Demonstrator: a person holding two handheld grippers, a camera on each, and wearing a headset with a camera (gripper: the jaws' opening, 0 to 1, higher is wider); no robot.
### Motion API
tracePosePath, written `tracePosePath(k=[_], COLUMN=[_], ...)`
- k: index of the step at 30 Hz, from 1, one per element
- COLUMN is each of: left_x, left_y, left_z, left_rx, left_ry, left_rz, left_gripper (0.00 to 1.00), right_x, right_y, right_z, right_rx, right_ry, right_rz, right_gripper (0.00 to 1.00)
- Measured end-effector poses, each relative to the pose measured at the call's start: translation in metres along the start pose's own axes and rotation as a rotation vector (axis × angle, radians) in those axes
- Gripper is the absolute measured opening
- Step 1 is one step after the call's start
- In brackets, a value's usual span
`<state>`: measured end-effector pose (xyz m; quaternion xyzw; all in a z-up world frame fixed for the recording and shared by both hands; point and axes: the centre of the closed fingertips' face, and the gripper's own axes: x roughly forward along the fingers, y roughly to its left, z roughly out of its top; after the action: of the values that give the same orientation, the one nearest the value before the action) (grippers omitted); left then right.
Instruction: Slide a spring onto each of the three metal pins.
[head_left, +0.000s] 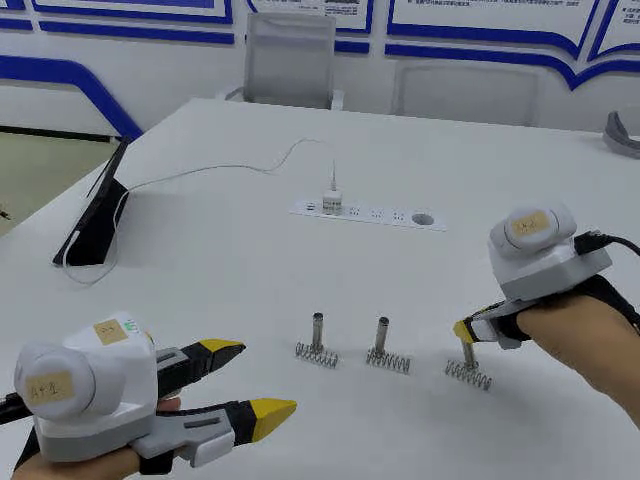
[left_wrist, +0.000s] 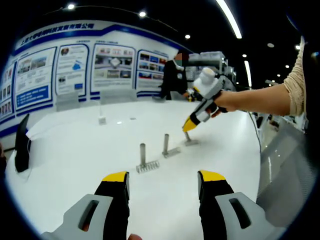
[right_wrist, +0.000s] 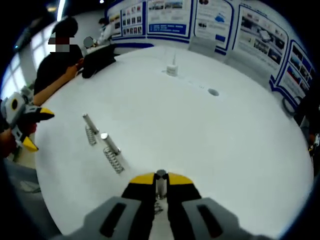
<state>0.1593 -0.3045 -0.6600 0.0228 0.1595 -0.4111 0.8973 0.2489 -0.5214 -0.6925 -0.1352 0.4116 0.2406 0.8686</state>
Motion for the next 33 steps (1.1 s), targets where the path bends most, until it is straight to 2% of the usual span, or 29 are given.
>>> tracePosePath(k=[13,27,33], left_x=[-0.0001,0.0015,0.0014], left_y=[0.0003,-0.0045,-0.0046], left_z=[0.0003,0.0011,0.0009], left_rx=[0.004,0.009,0.008], left_ry=[-0.001,0.003,0.002], left_rz=[-0.003,-0.013,-0.013], left_gripper=[0.56,0.56,0.56], right_x=[-0.002,-0.0046,-0.0045], right_y=[-0.0007,0.0005,0.0013], right_z=[-0.0034,-0.007,-0.0062], right_rx=[0.003,0.012,-0.008], right_ry=[-0.094,-0.089,-0.093], right_rz=[-0.004,0.002,0.004], right_gripper=[0.09,0.09,0.09])
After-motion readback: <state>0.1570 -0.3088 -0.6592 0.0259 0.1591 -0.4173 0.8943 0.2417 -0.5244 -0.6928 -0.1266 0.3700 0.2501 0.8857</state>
